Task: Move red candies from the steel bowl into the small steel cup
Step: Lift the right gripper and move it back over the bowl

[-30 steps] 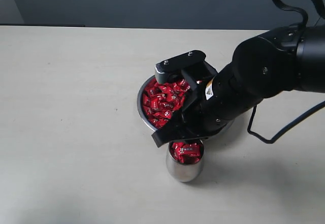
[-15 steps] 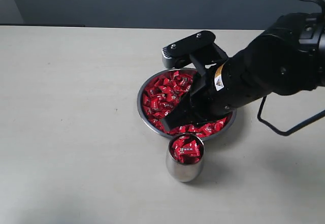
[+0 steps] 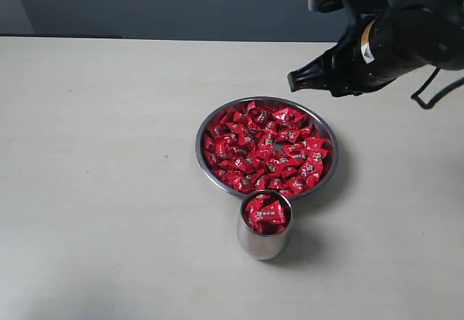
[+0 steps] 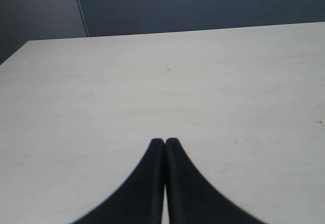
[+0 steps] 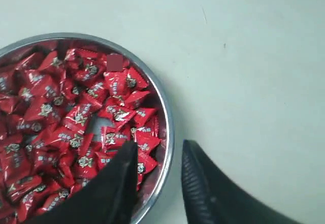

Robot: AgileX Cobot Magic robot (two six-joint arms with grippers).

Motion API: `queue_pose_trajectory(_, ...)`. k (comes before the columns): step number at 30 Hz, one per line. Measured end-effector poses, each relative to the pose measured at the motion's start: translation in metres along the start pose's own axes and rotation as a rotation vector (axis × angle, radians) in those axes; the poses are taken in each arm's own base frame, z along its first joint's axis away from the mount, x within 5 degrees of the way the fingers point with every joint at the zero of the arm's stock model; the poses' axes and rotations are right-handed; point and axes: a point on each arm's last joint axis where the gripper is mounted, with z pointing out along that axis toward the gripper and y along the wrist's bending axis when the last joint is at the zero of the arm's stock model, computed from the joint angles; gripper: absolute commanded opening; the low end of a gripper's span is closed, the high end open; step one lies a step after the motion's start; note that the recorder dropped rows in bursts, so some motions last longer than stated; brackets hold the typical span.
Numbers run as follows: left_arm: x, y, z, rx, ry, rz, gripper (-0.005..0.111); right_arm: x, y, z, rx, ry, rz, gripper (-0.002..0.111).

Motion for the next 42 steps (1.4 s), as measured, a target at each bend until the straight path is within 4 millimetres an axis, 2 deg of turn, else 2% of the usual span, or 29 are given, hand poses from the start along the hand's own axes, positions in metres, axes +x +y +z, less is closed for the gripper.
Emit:
queue_pose_trajectory(2, 0.000, 0.000, 0.000, 0.000, 0.000, 0.000, 0.000, 0.000, -0.004, 0.013, -0.045, 0.043, 0.034, 0.030)
queue_pose_trajectory(4, 0.000, 0.000, 0.000, 0.000, 0.000, 0.000, 0.000, 0.006, 0.003, 0.035, -0.112, 0.105, 0.047, 0.030)
queue_pose_trajectory(10, 0.000, 0.000, 0.000, 0.000, 0.000, 0.000, 0.000, 0.010, 0.017, 0.071, -0.167, 0.130, 0.035, 0.030)
queue_pose_trajectory(17, 0.000, 0.000, 0.000, 0.000, 0.000, 0.000, 0.000, -0.022, 0.023, 0.081, -0.171, 0.092, -0.030, 0.030)
queue_pose_trajectory(22, 0.000, 0.000, 0.000, 0.000, 0.000, 0.000, 0.000, -0.040, 0.029, 0.100, -0.163, 0.116, -0.069, 0.030)
queue_pose_trajectory(27, 0.000, 0.000, 0.000, 0.000, 0.000, 0.000, 0.000, -0.043, 0.035, 0.127, -0.147, 0.199, -0.097, 0.030)
queue_pose_trajectory(32, 0.000, 0.000, 0.000, 0.000, 0.000, 0.000, 0.000, -0.043, 0.039, 0.146, -0.136, 0.260, -0.110, 0.030)
queue_pose_trajectory(42, 0.000, 0.000, 0.000, 0.000, 0.000, 0.000, 0.000, -0.050, 0.033, 0.148, -0.078, 0.278, -0.166, 0.030)
